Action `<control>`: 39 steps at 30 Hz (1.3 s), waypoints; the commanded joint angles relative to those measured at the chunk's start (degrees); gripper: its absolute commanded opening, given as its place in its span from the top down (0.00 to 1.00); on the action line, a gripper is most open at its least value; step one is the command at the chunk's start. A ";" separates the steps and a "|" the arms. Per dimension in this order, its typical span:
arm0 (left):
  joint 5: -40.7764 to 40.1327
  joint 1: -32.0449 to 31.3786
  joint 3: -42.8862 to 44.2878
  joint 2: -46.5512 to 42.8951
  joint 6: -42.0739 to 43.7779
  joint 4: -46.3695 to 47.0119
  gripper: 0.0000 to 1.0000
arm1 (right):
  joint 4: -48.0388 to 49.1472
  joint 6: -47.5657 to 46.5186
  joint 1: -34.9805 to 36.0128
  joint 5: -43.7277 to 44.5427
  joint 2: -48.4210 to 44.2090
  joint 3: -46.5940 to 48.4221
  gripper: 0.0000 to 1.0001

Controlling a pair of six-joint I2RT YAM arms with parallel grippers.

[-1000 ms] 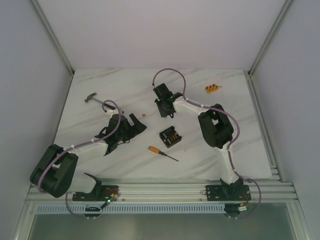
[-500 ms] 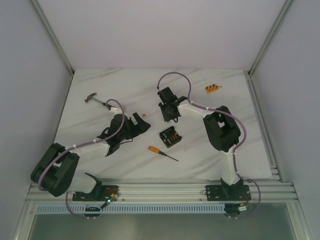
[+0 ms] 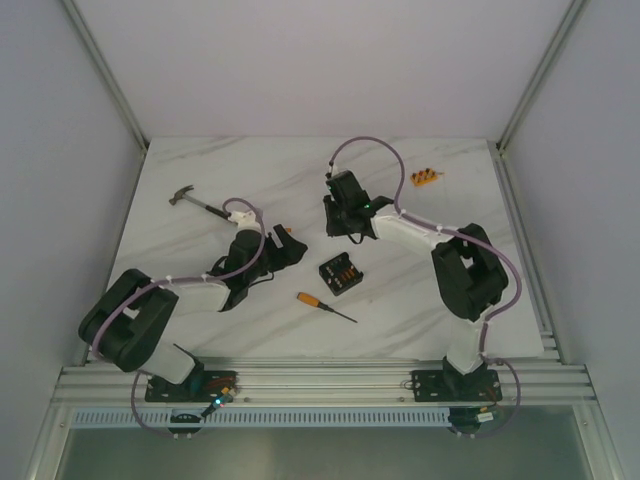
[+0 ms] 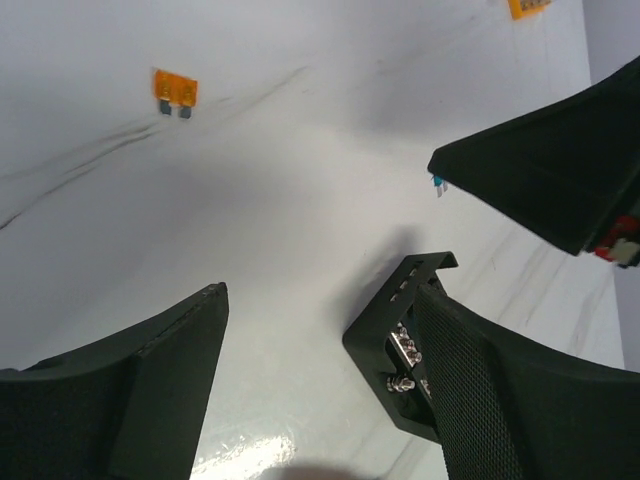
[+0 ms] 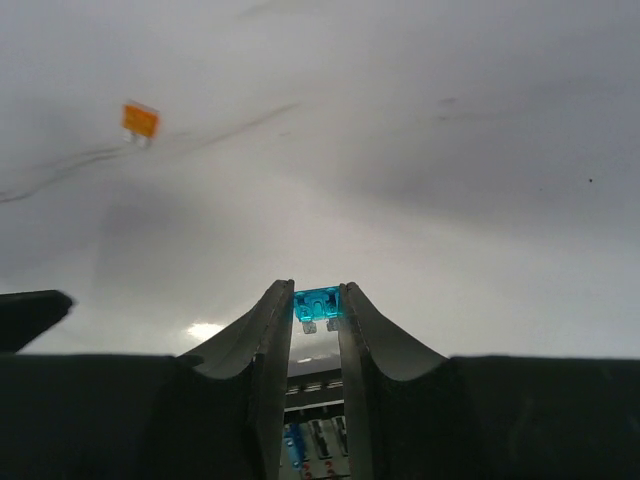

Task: Snap on the fuse box
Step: Pick up the fuse from the center of the board.

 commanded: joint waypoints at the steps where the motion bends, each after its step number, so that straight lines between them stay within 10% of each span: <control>1: -0.47 -0.87 -0.34 2.19 2.52 9.42 0.19 | 5.50 4.84 0.16 -2.32 -4.52 -2.95 0.80; 26: -0.08 -5.71 3.18 8.31 1.44 23.34 0.54 | 14.09 14.77 3.42 -5.74 -14.34 -12.28 0.79; 39: -0.01 -6.19 2.61 6.02 1.50 22.44 0.94 | 16.22 16.43 4.05 -6.24 -16.91 -15.13 0.75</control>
